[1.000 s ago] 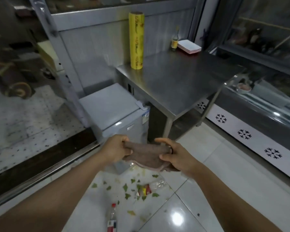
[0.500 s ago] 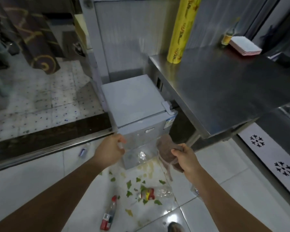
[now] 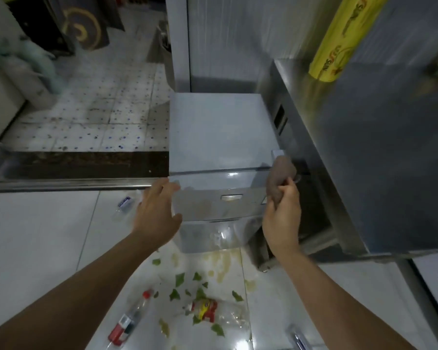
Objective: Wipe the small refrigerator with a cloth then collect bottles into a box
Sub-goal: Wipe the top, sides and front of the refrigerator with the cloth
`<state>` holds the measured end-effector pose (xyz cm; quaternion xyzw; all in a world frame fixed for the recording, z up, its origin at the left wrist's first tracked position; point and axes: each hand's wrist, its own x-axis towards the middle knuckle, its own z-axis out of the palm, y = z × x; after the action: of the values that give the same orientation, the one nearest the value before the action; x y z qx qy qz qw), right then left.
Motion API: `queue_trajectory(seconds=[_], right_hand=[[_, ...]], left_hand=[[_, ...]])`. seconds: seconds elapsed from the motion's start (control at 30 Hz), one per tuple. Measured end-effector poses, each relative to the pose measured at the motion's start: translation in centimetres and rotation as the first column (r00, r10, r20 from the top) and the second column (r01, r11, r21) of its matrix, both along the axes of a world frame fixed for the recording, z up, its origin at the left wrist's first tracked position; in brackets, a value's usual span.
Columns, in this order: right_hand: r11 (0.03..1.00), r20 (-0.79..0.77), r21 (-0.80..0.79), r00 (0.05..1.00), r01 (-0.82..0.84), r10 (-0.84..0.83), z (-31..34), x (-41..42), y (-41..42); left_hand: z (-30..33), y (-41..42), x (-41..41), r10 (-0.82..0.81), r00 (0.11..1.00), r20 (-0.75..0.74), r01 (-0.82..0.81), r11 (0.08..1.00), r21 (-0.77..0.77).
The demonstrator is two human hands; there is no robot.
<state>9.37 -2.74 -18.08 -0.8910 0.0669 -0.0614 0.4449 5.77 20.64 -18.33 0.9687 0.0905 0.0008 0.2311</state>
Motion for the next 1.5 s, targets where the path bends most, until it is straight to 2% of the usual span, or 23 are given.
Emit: queue_trajectory(seconds=[0.1, 0.17, 0.27, 0.37, 0.5, 0.7, 0.87, 0.97, 1.03, 1.13, 1.17, 1.23, 1.3, 1.37, 1.43, 1.5], right_hand=[[0.976, 0.074, -0.191, 0.990, -0.104, 0.120, -4.7, 1.8, 1.4], [0.984, 0.204, -0.164, 0.974, -0.069, 0.102, -7.0, 2.3, 2.1], [0.994, 0.449, -0.110, 0.893, 0.026, 0.026, -9.0, 3.4, 2.0], [0.977, 0.592, -0.190, 0.806, 0.097, 0.035, -11.0, 4.6, 2.0], [0.927, 0.728, -0.334, 0.671, 0.173, 0.137, -14.2, 5.8, 2.4], [0.973, 0.915, -0.174, 0.390, 0.153, 0.102, -18.9, 7.1, 4.8], [0.979, 0.966, -0.087, 0.257, 0.186, 0.037, -20.0, 7.1, 9.5], [0.964, 0.959, -0.234, 0.192, 0.129, 0.207, -20.0, 6.7, 12.5], [0.925, 0.917, -0.375, 0.170, 0.061, 0.360, -20.2, 6.1, 14.8], [0.870, 0.858, -0.493, 0.152, -0.020, 0.490, -19.9, 5.6, 16.0], [0.840, 0.833, -0.543, 0.127, 0.008, 0.538, -19.3, 5.8, 15.4], [0.753, 0.770, -0.636, 0.088, 0.168, 0.632, -17.6, 6.7, 13.8], [0.686, 0.740, -0.661, 0.116, 0.305, 0.662, -16.0, 7.4, 13.1], [0.682, 0.751, -0.648, 0.136, 0.339, 0.646, -15.6, 7.5, 13.9], [0.674, 0.746, -0.642, 0.094, 0.366, 0.660, -16.7, 7.6, 14.8], [0.619, 0.699, -0.670, 0.068, 0.411, 0.712, -18.8, 7.9, 14.9]], left_hand=[[-3.1, 0.4, 1.6, -0.004, 0.994, 0.113, -0.006, 0.996, 0.091], [-4.9, 0.9, 2.3, -0.014, 0.958, 0.285, -0.009, 0.997, 0.078], [-7.3, 2.0, 2.8, -0.050, 0.833, 0.551, 0.037, 0.999, 0.034], [-9.4, 2.5, 2.8, -0.076, 0.775, 0.628, 0.069, 0.997, 0.036], [-11.1, 3.1, 3.2, -0.086, 0.708, 0.701, 0.109, 0.994, 0.012], [-13.8, 4.4, 3.5, -0.115, 0.576, 0.810, 0.165, 0.986, 0.022], [-14.5, 5.5, 4.0, -0.121, 0.544, 0.830, 0.287, 0.957, -0.048], [-14.9, 6.0, 4.0, -0.170, 0.540, 0.824, 0.340, 0.940, -0.029], [-14.9, 6.2, 4.1, -0.193, 0.537, 0.821, 0.373, 0.927, -0.025], [-14.6, 6.6, 4.2, -0.202, 0.562, 0.802, 0.393, 0.919, -0.044], [-14.4, 6.8, 4.2, -0.195, 0.577, 0.793, 0.400, 0.914, -0.067], [-14.2, 7.1, 4.2, -0.171, 0.601, 0.781, 0.412, 0.904, -0.119], [-14.1, 7.2, 4.4, -0.143, 0.613, 0.777, 0.415, 0.895, -0.163], [-14.3, 7.2, 4.5, -0.119, 0.618, 0.777, 0.433, 0.877, -0.210], [-14.4, 7.2, 4.6, -0.106, 0.621, 0.776, 0.467, 0.846, -0.258], [-14.4, 7.3, 4.4, -0.095, 0.623, 0.776, 0.502, 0.809, -0.305]])
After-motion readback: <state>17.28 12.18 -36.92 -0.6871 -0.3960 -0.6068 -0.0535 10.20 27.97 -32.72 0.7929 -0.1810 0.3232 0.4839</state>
